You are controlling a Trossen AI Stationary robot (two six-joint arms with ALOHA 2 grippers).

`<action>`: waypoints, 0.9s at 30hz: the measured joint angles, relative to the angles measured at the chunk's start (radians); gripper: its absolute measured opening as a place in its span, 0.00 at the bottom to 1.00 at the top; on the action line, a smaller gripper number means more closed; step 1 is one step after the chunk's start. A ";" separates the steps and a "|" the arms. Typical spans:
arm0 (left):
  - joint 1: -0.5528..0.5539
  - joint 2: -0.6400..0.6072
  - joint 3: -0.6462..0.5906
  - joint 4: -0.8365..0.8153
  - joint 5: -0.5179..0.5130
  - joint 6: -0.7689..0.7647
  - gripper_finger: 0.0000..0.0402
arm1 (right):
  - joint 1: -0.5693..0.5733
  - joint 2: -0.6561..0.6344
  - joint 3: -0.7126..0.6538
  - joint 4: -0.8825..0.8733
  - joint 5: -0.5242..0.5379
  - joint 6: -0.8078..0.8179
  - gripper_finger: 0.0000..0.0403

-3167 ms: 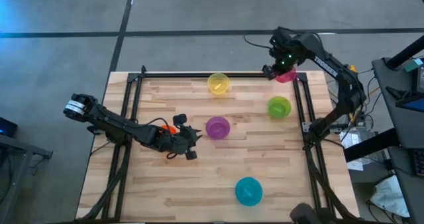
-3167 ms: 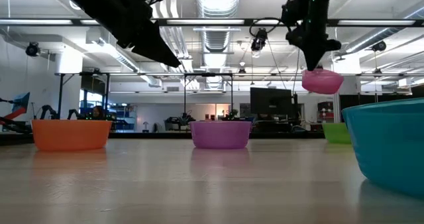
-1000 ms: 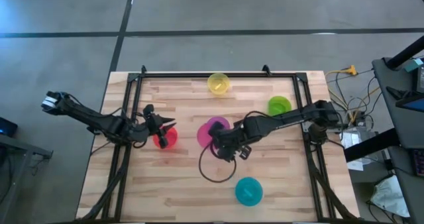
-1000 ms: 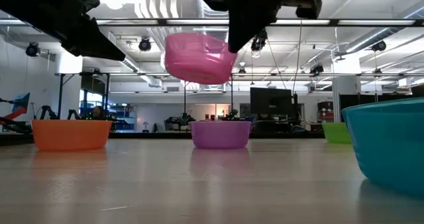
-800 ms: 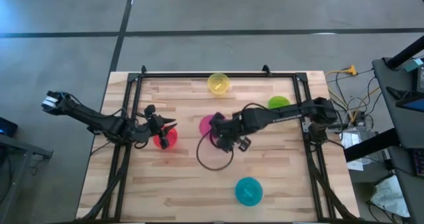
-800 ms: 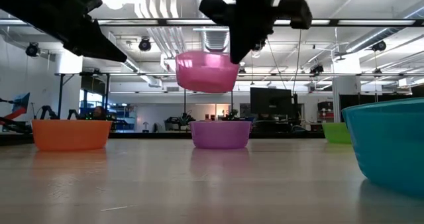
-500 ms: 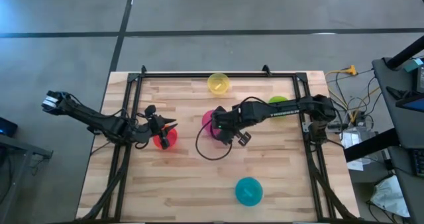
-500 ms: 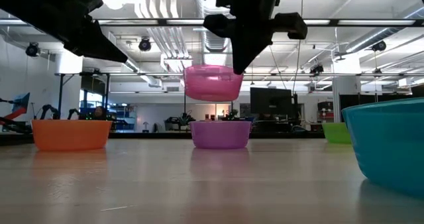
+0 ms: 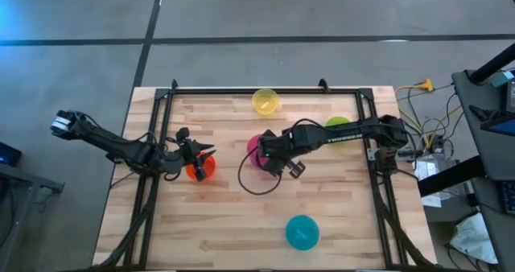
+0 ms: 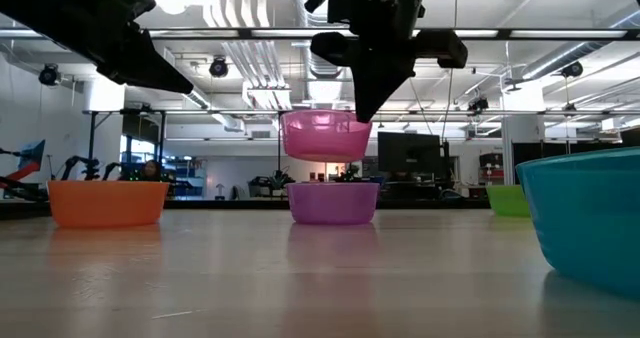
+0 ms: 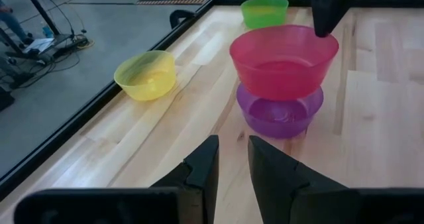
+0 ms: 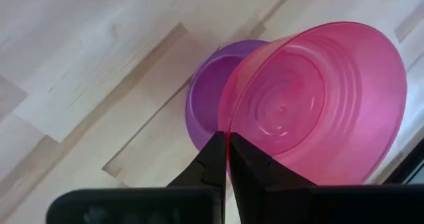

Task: Nest bowls inside each other
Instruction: Stack the pink bowl on top of the purple bowl

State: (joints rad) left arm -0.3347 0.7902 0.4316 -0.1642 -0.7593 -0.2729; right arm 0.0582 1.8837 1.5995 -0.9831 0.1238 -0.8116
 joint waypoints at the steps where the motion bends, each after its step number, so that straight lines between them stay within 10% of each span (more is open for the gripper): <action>1: 0.000 0.000 0.000 0.000 0.000 0.000 0.17 | 0.000 0.000 -0.002 0.001 0.000 0.000 0.02; 27: 0.000 0.001 0.000 0.000 0.001 -0.003 0.17 | -0.017 0.158 -0.008 0.022 0.000 0.072 0.02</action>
State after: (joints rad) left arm -0.3347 0.7910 0.4313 -0.1646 -0.7586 -0.2760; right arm 0.0410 2.0422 1.5913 -0.9607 0.1235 -0.7400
